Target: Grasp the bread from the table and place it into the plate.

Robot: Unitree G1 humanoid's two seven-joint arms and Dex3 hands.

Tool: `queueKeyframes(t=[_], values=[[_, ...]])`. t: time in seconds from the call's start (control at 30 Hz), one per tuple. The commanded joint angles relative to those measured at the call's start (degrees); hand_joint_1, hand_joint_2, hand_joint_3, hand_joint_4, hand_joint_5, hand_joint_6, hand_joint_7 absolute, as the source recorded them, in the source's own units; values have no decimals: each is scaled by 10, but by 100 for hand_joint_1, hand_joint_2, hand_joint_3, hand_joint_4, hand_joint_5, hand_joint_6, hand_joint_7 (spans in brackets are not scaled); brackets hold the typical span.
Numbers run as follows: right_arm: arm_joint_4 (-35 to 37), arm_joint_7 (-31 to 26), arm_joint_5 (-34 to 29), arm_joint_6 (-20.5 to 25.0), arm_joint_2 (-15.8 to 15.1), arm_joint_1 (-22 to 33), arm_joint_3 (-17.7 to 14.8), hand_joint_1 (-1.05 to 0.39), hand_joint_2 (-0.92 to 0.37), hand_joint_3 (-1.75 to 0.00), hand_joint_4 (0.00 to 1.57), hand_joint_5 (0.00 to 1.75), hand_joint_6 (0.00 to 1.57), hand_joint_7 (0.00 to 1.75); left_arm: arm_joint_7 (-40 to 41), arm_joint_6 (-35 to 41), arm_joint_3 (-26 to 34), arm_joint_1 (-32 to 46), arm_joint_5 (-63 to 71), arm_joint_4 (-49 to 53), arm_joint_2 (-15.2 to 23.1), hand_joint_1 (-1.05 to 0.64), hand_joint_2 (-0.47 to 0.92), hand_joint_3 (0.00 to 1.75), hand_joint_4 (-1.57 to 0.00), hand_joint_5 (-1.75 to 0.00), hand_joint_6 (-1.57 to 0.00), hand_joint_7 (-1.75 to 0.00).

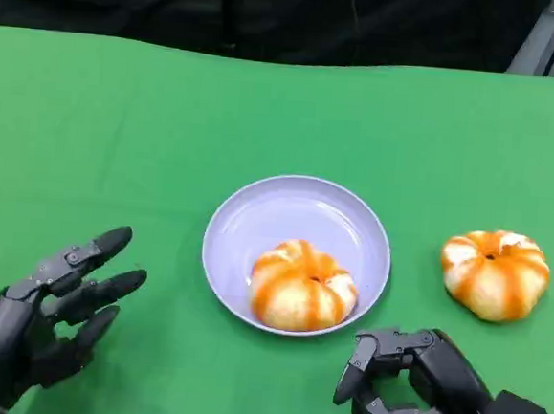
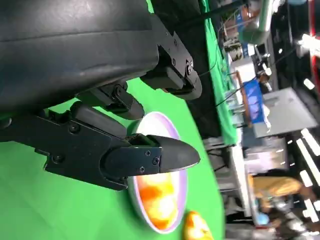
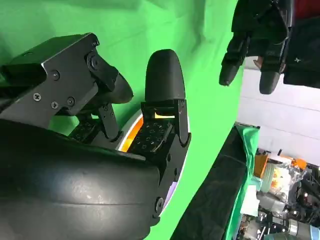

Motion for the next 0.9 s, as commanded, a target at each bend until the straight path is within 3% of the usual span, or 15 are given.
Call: queueKeyframes(t=[0.03, 0.37, 0.57, 0.7, 0.83, 0.9], values=[[5, 0, 5, -4, -9, -5, -5, 14, -54, -111, 100, 138, 98, 107, 61, -51, -26, 3, 79, 14, 29, -61, 92, 36, -79, -4, -57, -3], [6, 0, 4, -6, -10, -5, -5, 13, -54, -110, 99, 138, 97, 107, 196, -109, -85, -1, 214, 42, 52, -63, 92, 31, -81, -2, -64, -3], [6, 0, 5, -8, -9, -4, -5, 13, -54, -111, 100, 137, 98, 107, 232, -122, -116, -2, 243, 50, 60, -63, 92, 27, -83, -2, -64, -2], [4, 0, 5, -4, -9, -4, -5, 12, -53, -111, 100, 138, 98, 107, 253, -128, -136, -2, 259, 51, 64, -56, 92, 18, -85, -2, -65, -1], [2, 0, 5, -4, -9, -3, -4, 12, -54, -111, 99, 139, 98, 107, 241, -137, -157, -5, 249, 58, 65, -34, 92, 9, -84, -1, -64, 0], [2, 0, 5, -4, -9, -3, -4, 12, -54, -111, 99, 139, 98, 107, 243, -137, -162, -5, 247, 58, 66, -32, 92, 8, -84, 0, -63, 0]])
